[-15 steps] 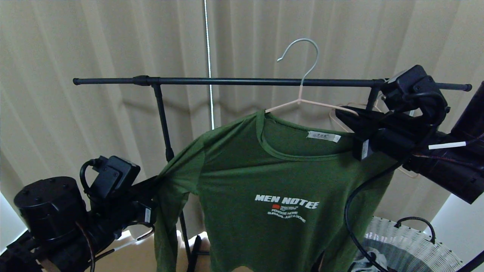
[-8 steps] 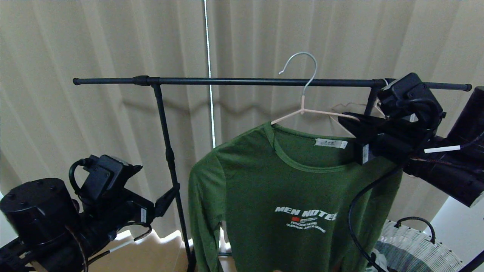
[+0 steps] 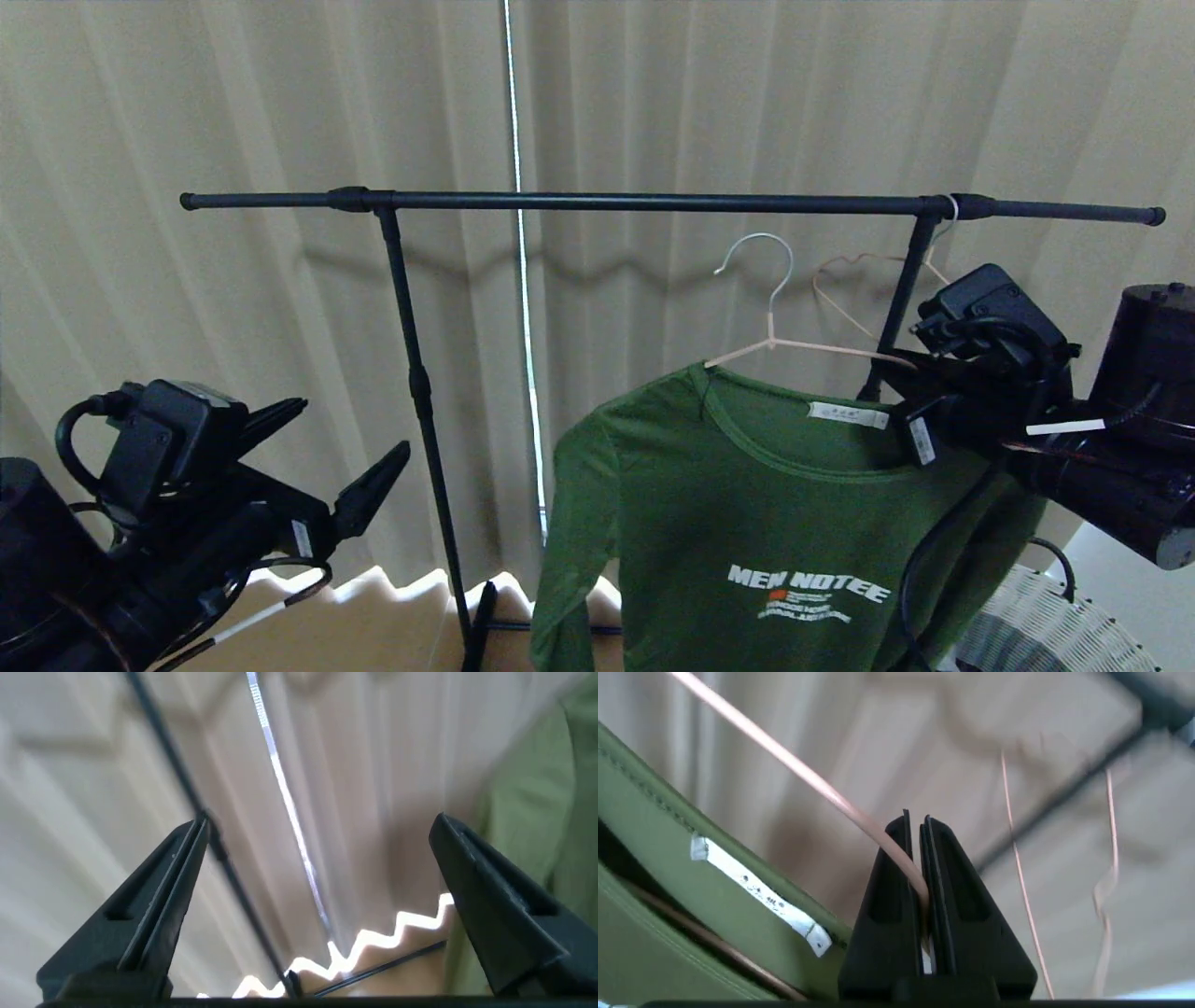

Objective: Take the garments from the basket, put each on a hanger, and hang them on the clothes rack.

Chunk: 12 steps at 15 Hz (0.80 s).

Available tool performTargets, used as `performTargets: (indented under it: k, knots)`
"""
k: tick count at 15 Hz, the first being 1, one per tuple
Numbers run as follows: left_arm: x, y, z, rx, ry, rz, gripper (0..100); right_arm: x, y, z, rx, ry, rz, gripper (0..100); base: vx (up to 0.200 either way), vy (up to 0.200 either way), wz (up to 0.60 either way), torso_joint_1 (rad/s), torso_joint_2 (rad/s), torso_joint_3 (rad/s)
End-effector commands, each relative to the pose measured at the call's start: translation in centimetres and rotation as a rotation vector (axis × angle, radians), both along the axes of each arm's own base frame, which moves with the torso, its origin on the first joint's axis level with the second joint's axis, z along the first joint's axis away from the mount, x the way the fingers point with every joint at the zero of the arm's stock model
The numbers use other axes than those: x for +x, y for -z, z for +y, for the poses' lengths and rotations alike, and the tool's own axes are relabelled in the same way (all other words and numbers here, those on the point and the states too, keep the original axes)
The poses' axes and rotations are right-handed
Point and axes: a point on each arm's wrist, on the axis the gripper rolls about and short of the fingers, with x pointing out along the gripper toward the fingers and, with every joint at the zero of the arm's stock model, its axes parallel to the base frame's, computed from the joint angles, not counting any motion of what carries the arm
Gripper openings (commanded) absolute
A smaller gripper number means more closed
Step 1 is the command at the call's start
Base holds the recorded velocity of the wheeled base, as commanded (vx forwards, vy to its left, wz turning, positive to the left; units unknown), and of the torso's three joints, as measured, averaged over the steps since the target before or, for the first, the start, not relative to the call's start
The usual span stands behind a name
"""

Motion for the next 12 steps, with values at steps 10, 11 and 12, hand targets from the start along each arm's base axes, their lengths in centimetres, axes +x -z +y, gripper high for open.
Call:
performTargets:
  k: [10, 11, 12]
  knots:
    - [-2.4, -0.2, 2.6, -0.022, -0.108, -0.026, 100, -0.9, 0.2, -2.4, -0.009, 0.101, 0.008, 0, 0.000, 0.000, 0.00, 0.000, 0.00, 0.000]
    - [-2.3, -0.4, 2.6, -0.021, -0.108, -0.035, 100, -0.8, 0.1, -2.3, -0.007, 0.101, 0.004, 0, 0.000, 0.000, 0.00, 0.000, 0.00, 0.000]
    - [-2.3, -0.4, 2.6, -0.022, -0.108, -0.038, 100, -0.6, -0.2, -2.3, -0.002, 0.101, -0.007, 0, 0.000, 0.000, 0.00, 0.000, 0.00, 0.000]
